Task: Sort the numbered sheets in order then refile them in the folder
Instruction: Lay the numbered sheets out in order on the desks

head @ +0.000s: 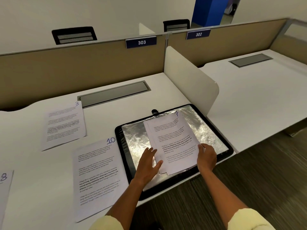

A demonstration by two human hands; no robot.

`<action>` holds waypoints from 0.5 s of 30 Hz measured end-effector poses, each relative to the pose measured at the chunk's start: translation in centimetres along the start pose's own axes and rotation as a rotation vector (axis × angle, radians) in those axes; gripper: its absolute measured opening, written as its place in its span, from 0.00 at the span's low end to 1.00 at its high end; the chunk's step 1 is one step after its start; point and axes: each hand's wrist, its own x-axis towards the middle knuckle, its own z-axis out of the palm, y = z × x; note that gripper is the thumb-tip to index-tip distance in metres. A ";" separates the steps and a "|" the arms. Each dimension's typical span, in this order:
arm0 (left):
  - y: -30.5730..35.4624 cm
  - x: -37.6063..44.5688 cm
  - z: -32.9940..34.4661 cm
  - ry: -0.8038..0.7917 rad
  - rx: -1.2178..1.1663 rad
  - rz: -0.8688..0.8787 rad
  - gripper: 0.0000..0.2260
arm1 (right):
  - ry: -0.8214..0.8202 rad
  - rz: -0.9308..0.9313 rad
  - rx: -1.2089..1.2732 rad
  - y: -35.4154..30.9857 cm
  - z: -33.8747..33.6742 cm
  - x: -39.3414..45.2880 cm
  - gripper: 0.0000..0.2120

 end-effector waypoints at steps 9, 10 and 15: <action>0.6 -1.2 0.2 0.027 -0.344 -0.155 0.28 | 0.020 0.103 0.329 -0.6 -1.1 -1.3 0.08; 0.7 -1.3 0.3 0.032 -0.370 -0.155 0.29 | 0.014 0.130 0.366 -0.6 -1.1 -1.4 0.08; 2.0 -2.5 -0.3 0.080 -0.435 -0.203 0.30 | 0.001 0.242 0.523 -1.4 -0.5 -2.7 0.04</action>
